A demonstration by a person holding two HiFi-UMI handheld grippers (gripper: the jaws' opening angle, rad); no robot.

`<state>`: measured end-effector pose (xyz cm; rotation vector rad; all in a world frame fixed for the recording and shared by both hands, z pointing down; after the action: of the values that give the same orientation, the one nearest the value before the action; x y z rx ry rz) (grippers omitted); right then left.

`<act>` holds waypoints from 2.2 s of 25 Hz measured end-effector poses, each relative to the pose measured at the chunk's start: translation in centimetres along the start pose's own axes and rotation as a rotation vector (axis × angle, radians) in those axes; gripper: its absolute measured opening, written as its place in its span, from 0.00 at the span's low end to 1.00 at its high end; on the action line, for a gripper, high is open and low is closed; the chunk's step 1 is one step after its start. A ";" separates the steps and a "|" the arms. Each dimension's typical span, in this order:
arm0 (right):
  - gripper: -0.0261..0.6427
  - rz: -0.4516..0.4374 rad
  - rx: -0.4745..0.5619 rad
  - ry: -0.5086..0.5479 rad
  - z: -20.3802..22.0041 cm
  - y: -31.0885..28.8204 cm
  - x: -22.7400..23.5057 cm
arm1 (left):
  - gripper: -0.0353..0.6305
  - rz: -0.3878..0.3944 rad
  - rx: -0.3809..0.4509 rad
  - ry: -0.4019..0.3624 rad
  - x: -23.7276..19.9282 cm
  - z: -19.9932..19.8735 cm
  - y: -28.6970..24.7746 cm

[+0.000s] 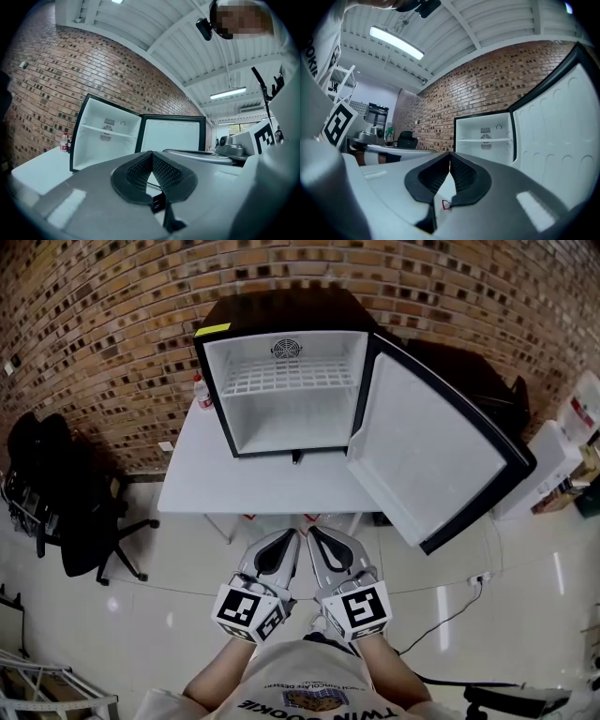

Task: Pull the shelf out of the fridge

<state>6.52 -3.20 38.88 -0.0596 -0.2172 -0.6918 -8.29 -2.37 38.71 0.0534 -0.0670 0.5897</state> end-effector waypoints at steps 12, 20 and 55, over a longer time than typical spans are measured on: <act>0.05 -0.009 0.010 -0.023 -1.5 -4.7 6.8 | 0.06 -0.033 0.002 0.107 -3.4 1.2 -7.5; 0.05 -0.024 -0.007 -0.029 -1.4 -8.5 8.8 | 0.06 -0.051 0.012 0.167 -6.4 2.0 -10.2; 0.17 0.019 0.159 -0.901 -1.7 -25.6 18.8 | 0.18 -0.096 0.328 0.901 -25.0 6.4 -21.5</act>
<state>4.57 -34.92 40.88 -0.2200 -1.1320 -0.5887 -17.38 -34.47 42.51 0.1036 0.9036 0.4808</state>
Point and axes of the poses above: the fingertips, and each gripper's own axes: y backward along the fingers, x to its right, z out of its underside, the point moved 10 cm from there along y, backward along the fingers, and after that the axes turned 14 degrees about -y, right-handed, at the moved point
